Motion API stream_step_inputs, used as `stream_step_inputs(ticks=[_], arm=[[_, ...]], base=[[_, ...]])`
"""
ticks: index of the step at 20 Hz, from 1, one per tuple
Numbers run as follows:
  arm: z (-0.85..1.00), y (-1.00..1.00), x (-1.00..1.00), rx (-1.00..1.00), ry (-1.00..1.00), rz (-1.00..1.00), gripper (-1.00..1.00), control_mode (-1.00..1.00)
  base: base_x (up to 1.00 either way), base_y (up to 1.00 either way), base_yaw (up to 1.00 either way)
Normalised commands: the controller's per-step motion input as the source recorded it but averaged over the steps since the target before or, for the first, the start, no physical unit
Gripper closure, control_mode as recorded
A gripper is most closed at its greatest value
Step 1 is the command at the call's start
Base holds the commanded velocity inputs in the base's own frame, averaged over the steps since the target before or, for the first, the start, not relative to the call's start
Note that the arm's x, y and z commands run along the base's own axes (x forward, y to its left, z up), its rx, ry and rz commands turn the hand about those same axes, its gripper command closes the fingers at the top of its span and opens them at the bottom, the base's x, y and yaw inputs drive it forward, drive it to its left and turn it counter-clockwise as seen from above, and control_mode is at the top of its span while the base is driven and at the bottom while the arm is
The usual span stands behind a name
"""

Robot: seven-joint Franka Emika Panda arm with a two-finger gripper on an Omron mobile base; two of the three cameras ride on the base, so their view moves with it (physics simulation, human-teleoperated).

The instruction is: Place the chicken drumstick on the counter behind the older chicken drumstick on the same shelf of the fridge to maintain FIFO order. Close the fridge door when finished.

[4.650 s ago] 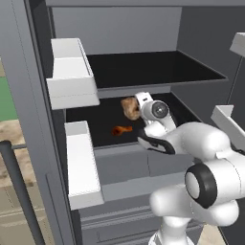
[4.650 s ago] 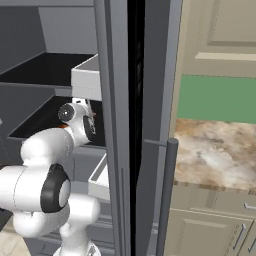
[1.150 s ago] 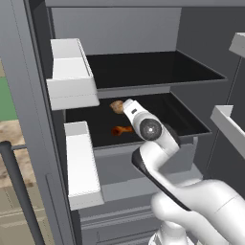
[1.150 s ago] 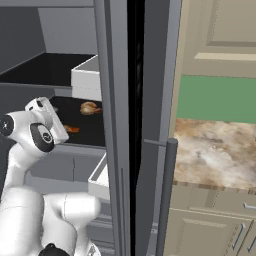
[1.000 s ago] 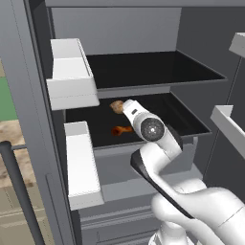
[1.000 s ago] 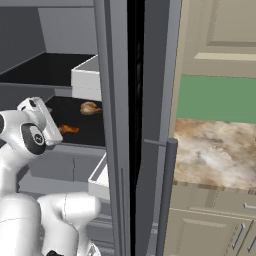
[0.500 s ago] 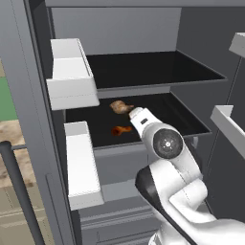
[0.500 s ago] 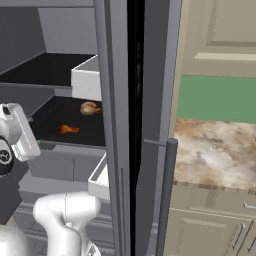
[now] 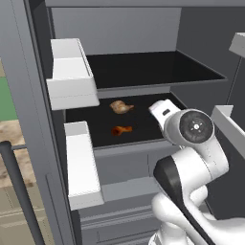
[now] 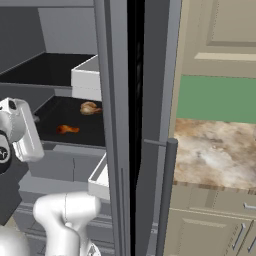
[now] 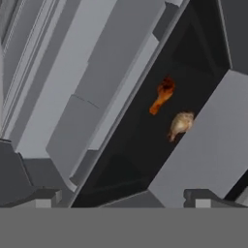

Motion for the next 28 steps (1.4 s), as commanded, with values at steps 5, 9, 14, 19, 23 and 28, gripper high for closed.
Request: stream_step_inputs(ticks=[5, 9, 14, 19, 23, 28], arm=[[-0.04, -0.43, 0.14, 0.01, 0.14, 0.0, -1.0, -1.0], [-0.07, -0.02, 0.04, 0.0, 0.05, 0.0, -1.0, -1.0], [0.0, 0.0, 0.0, 0.0, 0.0, 0.0, -1.0, 1.0], [0.0, 0.0, 0.0, 0.0, 0.0, 0.0, -1.0, 1.0], [0.0, 0.0, 0.0, 0.0, 0.0, 0.0, -1.0, 1.0], [0.0, 0.0, 0.0, 0.0, 0.0, 0.0, -1.0, 1.0]], base=[[0.0, 0.0, 0.0], [0.0, 0.0, 0.0], [-0.86, -0.02, -0.15], [-0.76, 0.27, -0.24], [-0.01, 0.67, -0.22], [0.0, 0.07, -0.07]])
